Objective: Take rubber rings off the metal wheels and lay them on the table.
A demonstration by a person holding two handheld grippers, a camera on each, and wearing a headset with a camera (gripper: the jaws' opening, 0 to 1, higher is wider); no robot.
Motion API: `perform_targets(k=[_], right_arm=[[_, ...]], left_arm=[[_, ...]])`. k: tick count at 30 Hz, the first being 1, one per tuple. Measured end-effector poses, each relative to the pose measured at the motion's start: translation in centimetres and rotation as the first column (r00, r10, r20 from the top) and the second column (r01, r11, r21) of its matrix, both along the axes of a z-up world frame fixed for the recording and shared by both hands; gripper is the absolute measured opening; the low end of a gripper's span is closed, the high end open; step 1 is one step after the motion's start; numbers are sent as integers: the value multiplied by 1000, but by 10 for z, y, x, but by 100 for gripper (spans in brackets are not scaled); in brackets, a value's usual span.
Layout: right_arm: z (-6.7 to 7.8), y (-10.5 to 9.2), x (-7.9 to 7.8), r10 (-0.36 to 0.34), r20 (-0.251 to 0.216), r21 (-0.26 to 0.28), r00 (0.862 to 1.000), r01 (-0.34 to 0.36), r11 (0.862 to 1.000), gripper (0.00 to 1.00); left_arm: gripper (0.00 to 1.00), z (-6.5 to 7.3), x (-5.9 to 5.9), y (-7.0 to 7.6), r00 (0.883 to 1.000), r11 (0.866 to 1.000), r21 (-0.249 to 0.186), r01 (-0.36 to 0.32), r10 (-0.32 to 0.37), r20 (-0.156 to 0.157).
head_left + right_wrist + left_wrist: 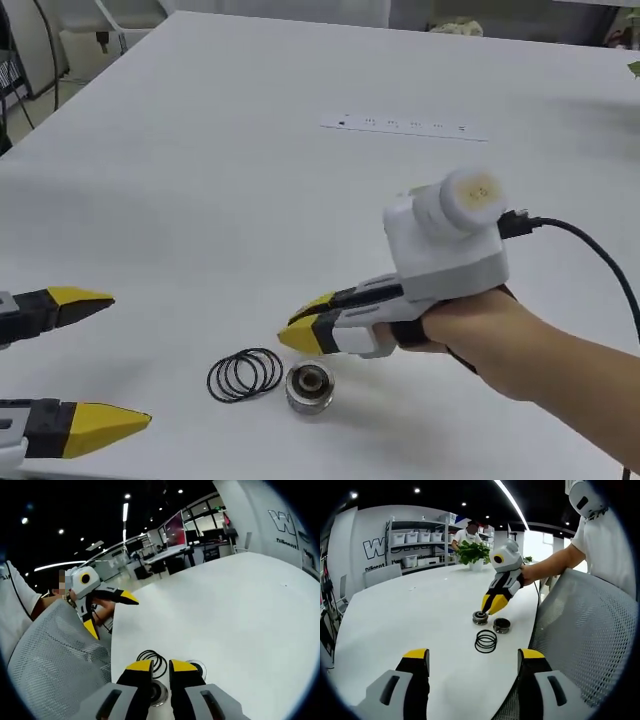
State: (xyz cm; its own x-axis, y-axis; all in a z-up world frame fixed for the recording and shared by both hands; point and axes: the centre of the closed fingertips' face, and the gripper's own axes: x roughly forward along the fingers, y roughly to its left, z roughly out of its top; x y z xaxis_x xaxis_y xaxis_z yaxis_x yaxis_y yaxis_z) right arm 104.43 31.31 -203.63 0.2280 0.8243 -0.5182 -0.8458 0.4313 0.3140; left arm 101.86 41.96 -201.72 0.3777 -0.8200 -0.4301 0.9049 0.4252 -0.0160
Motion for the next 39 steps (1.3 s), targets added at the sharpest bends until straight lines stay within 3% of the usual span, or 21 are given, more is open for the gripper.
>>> perform_targets(k=[11, 21, 28, 39], right_arm=[[36, -25, 5, -29, 126, 45, 992, 24, 999, 26], [58, -49, -8, -66, 225, 70, 972, 52, 996, 46], [61, -68, -21, -114, 264, 79, 958, 97, 992, 60], [38, -104, -43, -184, 255, 43, 949, 179, 983, 84]], left_arm=[[80, 5, -6, -4, 1000, 999, -20, 25, -25, -11], [90, 8, -6, -6, 999, 999, -38, 28, -29, -24], [93, 11, -7, -8, 999, 998, -51, 26, -27, -26], [99, 11, -10, -10, 999, 998, -59, 14, -16, -35]])
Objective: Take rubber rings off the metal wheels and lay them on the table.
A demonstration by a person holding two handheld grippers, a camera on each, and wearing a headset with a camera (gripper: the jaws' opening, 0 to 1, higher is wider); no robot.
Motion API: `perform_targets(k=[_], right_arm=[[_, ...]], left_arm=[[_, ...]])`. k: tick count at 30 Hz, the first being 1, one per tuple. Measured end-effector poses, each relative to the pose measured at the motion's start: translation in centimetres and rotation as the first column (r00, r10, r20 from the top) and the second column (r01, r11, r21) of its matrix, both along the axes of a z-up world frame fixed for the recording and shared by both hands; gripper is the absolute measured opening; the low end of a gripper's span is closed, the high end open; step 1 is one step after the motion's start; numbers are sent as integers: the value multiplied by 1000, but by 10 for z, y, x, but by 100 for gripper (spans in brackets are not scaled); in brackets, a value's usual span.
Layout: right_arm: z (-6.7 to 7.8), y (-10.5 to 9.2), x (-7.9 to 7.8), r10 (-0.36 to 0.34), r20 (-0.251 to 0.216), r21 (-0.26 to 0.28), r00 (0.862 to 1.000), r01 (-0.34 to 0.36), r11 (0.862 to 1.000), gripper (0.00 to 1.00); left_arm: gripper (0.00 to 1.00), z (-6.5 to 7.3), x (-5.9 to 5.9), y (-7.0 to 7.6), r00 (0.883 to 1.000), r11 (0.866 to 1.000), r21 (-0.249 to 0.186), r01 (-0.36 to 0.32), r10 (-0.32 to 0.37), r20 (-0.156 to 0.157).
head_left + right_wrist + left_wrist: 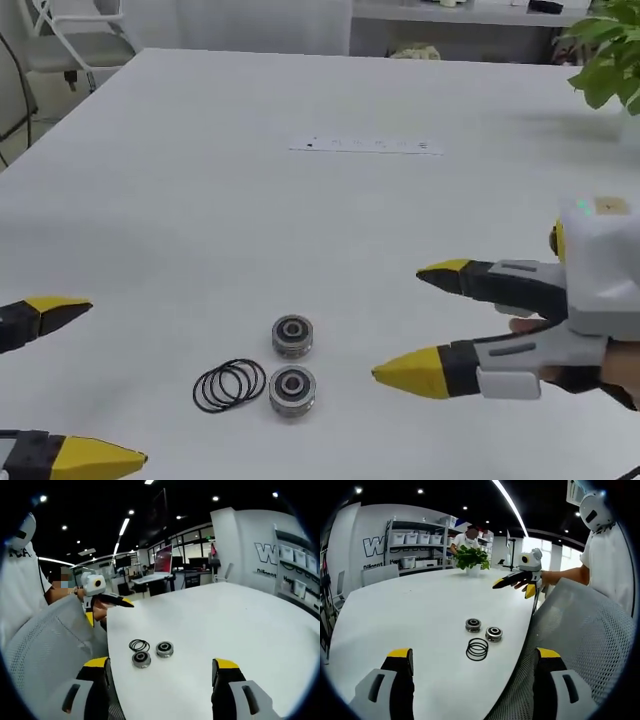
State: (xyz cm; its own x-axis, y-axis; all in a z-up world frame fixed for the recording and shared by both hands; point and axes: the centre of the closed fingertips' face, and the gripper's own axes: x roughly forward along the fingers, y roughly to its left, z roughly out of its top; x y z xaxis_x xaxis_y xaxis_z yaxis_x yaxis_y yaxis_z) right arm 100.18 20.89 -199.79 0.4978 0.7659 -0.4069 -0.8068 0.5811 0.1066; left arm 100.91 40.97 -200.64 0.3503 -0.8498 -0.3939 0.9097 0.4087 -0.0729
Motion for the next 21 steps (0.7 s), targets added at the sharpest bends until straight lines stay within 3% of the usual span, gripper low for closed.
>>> perform_targets(k=[5, 12, 21], right_arm=[[-19, -16, -9, -45, -39, -26, 998, 44, 999, 99], [-38, -29, -25, -67, -81, -69, 994, 61, 996, 99], [-47, -36, -33, -92, -107, -75, 990, 85, 994, 99]], left_arm=[[99, -1, 0, 0, 1000, 1000, -3, -15, 15, -14], [99, -5, -3, 1, 1000, 1000, 4, -16, 16, -24], [99, -9, -7, -2, 999, 1000, 11, -16, 16, -34]])
